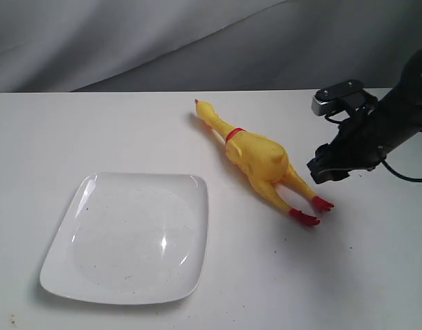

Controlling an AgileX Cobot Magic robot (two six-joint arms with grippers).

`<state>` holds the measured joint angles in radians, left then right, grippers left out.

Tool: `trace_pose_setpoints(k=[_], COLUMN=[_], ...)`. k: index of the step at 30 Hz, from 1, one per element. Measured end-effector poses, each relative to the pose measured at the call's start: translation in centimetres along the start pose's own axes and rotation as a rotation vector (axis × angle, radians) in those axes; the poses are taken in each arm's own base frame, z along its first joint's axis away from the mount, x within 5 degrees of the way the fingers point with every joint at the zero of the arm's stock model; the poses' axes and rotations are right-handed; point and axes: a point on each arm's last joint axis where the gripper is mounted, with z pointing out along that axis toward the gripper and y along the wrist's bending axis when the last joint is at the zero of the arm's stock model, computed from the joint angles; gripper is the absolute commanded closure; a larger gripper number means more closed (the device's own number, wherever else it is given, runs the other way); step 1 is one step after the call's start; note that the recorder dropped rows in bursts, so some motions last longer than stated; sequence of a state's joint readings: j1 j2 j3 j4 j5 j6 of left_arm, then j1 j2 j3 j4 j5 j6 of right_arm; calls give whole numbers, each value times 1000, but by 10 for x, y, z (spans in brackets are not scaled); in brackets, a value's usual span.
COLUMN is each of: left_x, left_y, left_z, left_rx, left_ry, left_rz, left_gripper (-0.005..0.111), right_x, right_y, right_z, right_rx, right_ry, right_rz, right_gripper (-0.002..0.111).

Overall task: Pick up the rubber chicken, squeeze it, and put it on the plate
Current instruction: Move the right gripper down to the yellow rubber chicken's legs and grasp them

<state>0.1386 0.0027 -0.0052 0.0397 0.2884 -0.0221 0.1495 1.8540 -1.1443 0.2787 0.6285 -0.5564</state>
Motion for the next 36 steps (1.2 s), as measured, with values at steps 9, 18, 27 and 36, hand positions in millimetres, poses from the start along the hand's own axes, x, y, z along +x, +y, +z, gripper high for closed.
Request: trace_pose_setpoints(k=[9, 18, 27, 36], left_x=[0, 0, 0, 0], left_y=[0, 0, 0, 0], left_z=[0, 0, 0, 0], left_rx=[0, 0, 0, 0], left_ry=[0, 0, 0, 0], left_rz=[0, 0, 0, 0], left_gripper=[107, 107, 107, 107], right_x=[-4, -17, -20, -20], right_y=[-1, 24, 24, 24], right_z=[41, 49, 50, 50], right_rx=[-48, -13, 9, 9], right_ry=[-40, -107, -131, -131], right_rz=[-119, -221, -230, -230], right_gripper=[55, 56, 56, 56])
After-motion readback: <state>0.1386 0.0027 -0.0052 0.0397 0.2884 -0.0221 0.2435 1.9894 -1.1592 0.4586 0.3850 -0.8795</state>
